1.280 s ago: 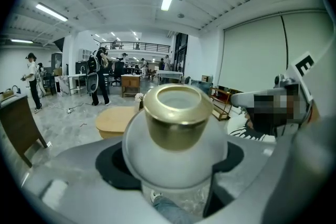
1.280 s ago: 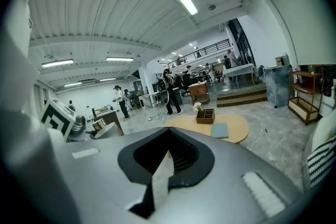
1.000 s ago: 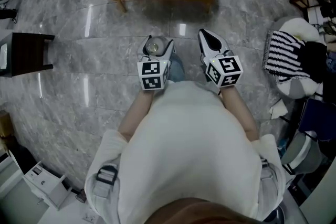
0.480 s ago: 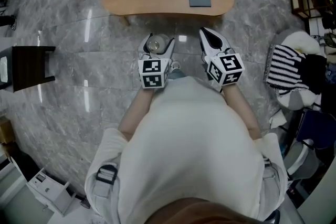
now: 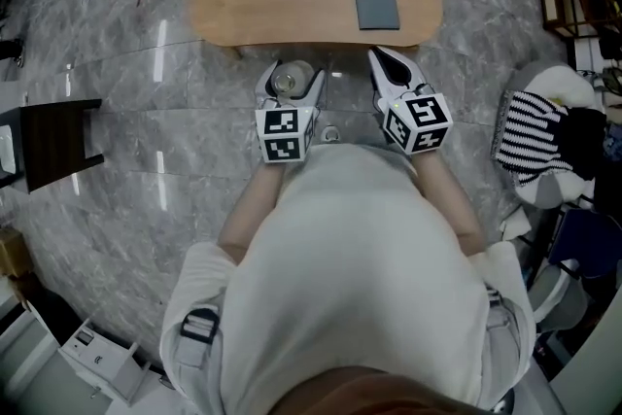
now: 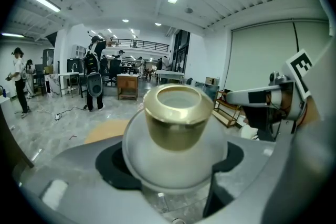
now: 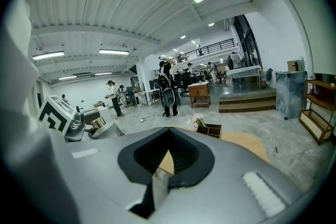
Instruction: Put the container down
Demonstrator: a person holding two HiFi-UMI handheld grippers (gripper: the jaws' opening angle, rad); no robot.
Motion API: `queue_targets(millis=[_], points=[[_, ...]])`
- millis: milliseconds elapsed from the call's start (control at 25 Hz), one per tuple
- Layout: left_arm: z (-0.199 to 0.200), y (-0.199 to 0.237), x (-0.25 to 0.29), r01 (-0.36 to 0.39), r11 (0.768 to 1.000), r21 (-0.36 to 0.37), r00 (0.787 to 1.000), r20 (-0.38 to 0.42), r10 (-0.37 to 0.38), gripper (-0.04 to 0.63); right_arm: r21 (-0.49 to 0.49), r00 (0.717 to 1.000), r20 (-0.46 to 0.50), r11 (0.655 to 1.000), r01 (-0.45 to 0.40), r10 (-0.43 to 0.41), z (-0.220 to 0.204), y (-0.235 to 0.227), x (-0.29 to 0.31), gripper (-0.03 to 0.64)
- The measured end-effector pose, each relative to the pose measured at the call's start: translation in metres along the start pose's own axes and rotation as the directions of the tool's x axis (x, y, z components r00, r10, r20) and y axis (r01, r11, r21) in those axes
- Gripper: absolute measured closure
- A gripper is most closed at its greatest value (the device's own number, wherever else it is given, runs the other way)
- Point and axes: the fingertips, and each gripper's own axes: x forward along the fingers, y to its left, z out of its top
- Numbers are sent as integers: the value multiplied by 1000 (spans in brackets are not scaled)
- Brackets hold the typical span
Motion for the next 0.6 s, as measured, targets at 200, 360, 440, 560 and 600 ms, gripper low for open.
queue_targets(millis=[200,360,440,560,600], points=[[4,14,24,-7,1000,-7,1000,-4,7,241,3,1000,-7,1000,-5,5,7,-9,23,618],[2,24,52,-17,999,-37,1000,-16,17,241,10,999,-37,1000,-15,15,3,-26,43,618],[-2,28,68,-23,999,-41,999,-32,21,241,11,998,-54,1000,-19,20,0,-37,55,618],[-6,37,100,-36,998,-49,998,-56,33,241,5,996,-82,1000,-26,26,-6,-57,79,618],[-7,40,113,-42,998,-52,997,-64,39,241,7,995,-92,1000,-28,28,-9,-65,88,618]])
